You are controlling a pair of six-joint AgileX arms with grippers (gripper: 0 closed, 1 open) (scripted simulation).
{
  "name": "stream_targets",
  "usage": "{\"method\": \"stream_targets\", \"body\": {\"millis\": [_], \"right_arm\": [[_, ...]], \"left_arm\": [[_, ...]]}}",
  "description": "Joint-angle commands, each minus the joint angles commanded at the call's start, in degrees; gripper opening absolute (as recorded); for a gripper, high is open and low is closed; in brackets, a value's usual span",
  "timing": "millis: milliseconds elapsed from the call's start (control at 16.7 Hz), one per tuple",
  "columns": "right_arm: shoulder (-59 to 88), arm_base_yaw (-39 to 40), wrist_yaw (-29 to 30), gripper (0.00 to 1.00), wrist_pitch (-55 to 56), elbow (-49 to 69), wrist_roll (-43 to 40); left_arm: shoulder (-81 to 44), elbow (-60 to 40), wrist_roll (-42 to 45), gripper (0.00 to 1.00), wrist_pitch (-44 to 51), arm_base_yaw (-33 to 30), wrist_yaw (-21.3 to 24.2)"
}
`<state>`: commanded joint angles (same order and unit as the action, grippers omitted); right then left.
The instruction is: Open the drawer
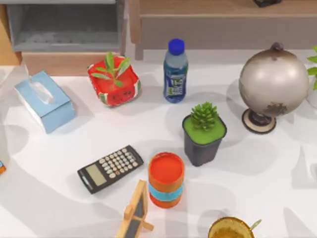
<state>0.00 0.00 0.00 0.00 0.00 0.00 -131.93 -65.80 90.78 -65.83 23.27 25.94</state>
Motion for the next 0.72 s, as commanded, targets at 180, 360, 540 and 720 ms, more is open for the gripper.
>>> {"method": "stream_targets", "body": {"millis": [180,360,540,720], "right_arm": [[0.0,0.0,0.0,1.0,0.0,0.0,0.0],[0.0,0.0,0.0,1.0,0.0,0.0,0.0],[0.0,0.0,0.0,1.0,0.0,0.0,0.0],[0.0,0.0,0.0,1.0,0.0,0.0,0.0]], "left_arm": [[-1.56,-3.25,-0.03,1.0,1.68,-0.62,-0.6],[-1.81,-3.79,-0.03,1.0,1.96,-0.73,-0.71],[-1.81,-3.79,-0.03,0.85,1.96,-0.73,-0.71],[-1.81,-3.79,-0.03,0.62,1.96,-0.73,-0.71]]}}
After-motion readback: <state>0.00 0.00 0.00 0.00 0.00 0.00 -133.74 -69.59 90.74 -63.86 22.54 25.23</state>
